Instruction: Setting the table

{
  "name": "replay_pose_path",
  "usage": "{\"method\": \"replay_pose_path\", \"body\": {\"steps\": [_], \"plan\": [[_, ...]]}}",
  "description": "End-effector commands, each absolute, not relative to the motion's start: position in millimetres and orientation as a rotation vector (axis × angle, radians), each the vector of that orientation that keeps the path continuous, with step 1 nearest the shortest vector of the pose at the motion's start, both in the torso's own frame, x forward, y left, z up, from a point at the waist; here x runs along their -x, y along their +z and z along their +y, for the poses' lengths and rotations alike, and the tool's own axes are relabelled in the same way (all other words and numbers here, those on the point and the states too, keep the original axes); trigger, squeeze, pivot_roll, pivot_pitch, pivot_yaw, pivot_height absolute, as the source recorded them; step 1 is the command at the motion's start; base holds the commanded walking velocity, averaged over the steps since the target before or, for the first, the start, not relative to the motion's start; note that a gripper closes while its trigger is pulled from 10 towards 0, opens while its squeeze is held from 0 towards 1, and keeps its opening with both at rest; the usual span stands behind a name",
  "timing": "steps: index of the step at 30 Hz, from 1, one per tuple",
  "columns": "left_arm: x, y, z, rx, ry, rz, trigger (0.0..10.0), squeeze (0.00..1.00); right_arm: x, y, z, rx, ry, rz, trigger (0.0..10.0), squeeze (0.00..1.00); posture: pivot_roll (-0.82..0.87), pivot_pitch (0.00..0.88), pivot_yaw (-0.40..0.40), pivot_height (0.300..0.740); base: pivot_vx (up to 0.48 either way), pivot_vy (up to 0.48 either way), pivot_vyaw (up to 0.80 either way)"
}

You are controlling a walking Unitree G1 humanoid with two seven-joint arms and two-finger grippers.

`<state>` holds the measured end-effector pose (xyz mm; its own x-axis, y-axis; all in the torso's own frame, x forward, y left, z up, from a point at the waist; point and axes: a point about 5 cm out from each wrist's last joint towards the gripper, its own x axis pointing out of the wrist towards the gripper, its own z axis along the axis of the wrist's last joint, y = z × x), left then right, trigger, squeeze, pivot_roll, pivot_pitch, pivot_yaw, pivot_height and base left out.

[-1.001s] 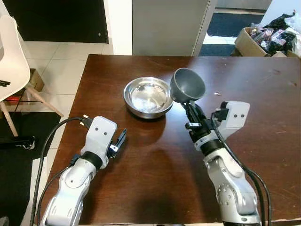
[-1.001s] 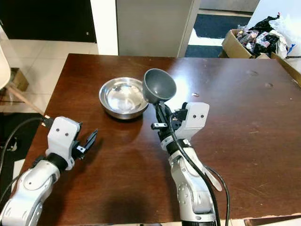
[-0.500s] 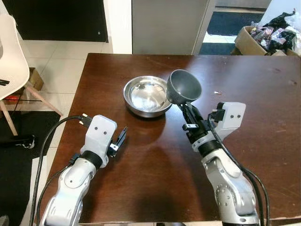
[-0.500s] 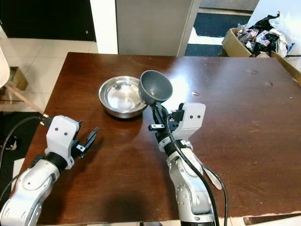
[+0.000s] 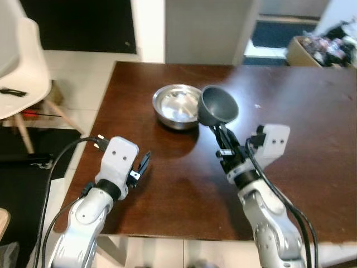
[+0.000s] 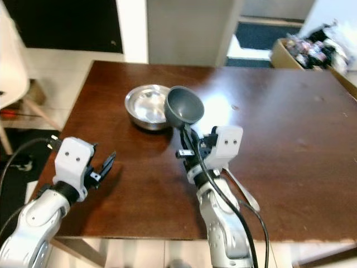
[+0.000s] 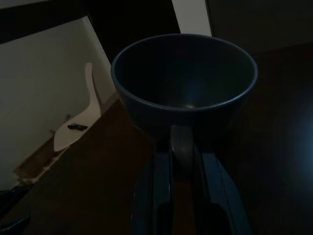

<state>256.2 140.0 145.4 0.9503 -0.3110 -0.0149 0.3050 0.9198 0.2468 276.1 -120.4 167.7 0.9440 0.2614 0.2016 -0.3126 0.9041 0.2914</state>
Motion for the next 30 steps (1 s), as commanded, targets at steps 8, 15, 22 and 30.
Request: {"method": "replay_pose_path", "body": {"steps": [8,15,22,30], "plan": [[-255.4,145.0,139.7,-0.256,-0.321,-0.015,10.0,0.0,-274.8,167.4,-120.6,-0.342,0.294,-0.16,10.0,0.0,-0.05,0.036,0.025,0.74,-0.337,0.0,0.0],[-254.8,145.3,140.1,-0.257,-0.321,-0.014,10.0,0.0,-274.3,166.5,-120.1,-0.344,0.293,-0.157,10.0,0.0,-0.05,0.038,0.028,0.74,-0.34,0.0,0.0],[-254.8,145.3,140.2,-0.258,-0.321,-0.013,10.0,0.0,-274.3,166.2,-119.9,-0.346,0.293,-0.156,10.0,0.0,-0.05,0.04,0.029,0.74,-0.341,0.0,0.0],[-255.3,145.4,140.7,-0.257,-0.32,-0.011,10.0,0.0,-274.6,165.9,-119.2,-0.348,0.294,-0.156,10.0,0.0,-0.05,0.039,0.03,0.74,-0.34,0.0,0.0]]}}
